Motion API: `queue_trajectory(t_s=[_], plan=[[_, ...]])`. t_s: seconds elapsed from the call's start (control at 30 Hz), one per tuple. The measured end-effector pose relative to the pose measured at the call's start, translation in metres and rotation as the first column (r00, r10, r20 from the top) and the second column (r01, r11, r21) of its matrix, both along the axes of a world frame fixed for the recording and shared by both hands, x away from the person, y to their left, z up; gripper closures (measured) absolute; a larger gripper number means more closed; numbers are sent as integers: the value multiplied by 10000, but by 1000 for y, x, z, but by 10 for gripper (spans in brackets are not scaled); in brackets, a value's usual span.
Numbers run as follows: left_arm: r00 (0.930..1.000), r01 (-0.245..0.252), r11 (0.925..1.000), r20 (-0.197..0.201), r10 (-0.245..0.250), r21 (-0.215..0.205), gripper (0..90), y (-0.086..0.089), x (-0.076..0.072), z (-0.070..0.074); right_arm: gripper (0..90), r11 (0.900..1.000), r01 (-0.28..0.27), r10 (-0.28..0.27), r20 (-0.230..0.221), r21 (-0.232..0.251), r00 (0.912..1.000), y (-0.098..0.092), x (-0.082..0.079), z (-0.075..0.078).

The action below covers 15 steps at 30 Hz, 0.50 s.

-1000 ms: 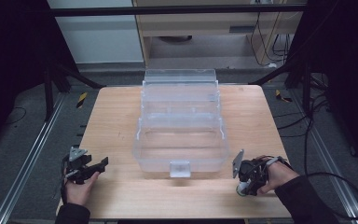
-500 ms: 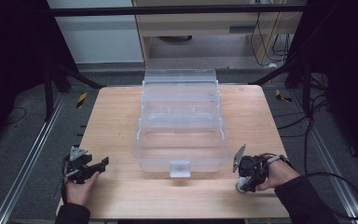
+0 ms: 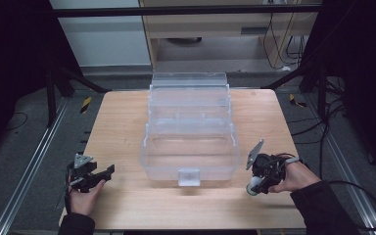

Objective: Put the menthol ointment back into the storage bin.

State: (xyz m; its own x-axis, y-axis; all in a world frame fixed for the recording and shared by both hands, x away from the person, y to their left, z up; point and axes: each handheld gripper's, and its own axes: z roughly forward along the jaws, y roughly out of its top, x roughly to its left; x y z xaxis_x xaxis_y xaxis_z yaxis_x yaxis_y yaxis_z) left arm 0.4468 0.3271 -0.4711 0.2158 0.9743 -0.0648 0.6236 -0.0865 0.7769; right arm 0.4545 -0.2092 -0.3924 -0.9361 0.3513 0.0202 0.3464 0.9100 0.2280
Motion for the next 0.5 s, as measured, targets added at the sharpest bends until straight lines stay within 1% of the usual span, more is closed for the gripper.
queue_trajectory(t_s=[0.13, 0.2, 0.27, 0.3, 0.33, 0.37, 0.4, 0.43, 0.5], plan=[[10000, 5, 10000, -15, -5, 20, 279, 0, 0, 0, 506, 9997, 175, -178, 137, 187, 9997, -1, 2, 12], [10000, 12, 10000, -7, -12, 37, 279, 0, 0, 1, 506, 9994, 278, -280, 91, 223, 9996, 0, 3, 17], [10000, 11, 10000, -2, -11, 17, 280, 0, 0, 1, 506, 9992, 266, -270, 152, 304, 9995, 0, 5, 22], [10000, 19, 10000, -16, -19, 27, 281, 0, 0, 1, 506, 9988, 363, -367, 135, 341, 9992, 2, 5, 24], [10000, 18, 10000, -26, -18, 22, 281, -1, 0, 0, 506, 9987, 363, -368, 146, 348, 9992, 2, 5, 26], [10000, 38, 10000, -31, -38, 37, 281, -1, 0, 0, 506, 9988, 321, -326, 151, 361, 9994, 4, 5, 31], [10000, 54, 10000, -40, -54, 51, 281, -1, 0, 0, 506, 9988, 321, -326, 151, 361, 9994, 4, 5, 31], [10000, 80, 10000, -41, -80, 57, 281, -1, 0, 0, 506, 9986, 320, -329, 203, 421, 9993, 5, 4, 33], [10000, 69, 10000, 10, -69, 65, 282, -1, -1, 1, 506, 9990, 245, -256, 283, 384, 9993, 8, 5, 39]])
